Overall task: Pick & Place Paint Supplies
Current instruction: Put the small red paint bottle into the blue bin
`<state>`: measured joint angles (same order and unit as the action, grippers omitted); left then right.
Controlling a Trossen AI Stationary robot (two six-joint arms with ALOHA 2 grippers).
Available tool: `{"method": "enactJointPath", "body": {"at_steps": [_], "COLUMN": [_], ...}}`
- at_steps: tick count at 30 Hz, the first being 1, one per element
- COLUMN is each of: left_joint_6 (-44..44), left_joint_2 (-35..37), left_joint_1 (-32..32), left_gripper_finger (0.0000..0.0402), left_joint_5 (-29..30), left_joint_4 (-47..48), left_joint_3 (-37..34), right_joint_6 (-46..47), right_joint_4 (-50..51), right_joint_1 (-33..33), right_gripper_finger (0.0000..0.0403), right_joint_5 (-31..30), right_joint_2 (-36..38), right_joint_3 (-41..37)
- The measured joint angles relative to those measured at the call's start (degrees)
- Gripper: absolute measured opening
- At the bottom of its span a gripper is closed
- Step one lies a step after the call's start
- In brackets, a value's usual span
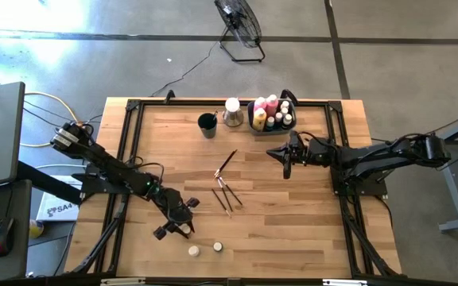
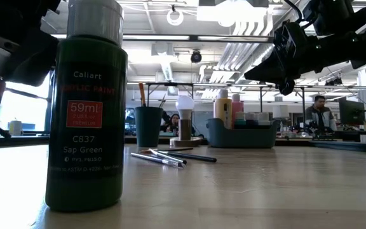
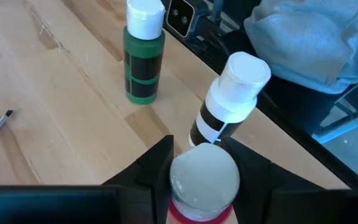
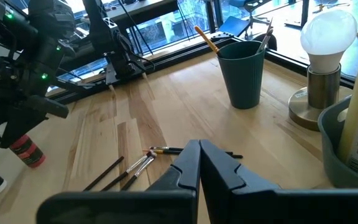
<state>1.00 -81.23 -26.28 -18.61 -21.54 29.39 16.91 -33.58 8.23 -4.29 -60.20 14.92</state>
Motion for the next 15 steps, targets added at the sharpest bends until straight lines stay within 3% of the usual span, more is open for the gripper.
{"method": "enactJointPath", "body": {"at_steps": [9,15], "left_joint_6": [0.01,0.21], "left_joint_2": [0.17,0.13], "left_joint_1": [0.04,0.09], "left_gripper_finger": [0.0122,0.0115], "left_joint_5": [7.72,16.95], "left_joint_4": [0.71,4.69], "left_joint_3": [0.91,3.67], "right_joint_6": [-0.04,-0.16], "right_joint_4": [-0.02,-0.02], "right_joint_1": [0.02,0.02], "right_gripper_finger": [0.0002,0.0002], "right_joint_5": [0.0,0.0], "right_joint_2": [0.0,0.0], "right_joint_3": [0.0,0.0]}}
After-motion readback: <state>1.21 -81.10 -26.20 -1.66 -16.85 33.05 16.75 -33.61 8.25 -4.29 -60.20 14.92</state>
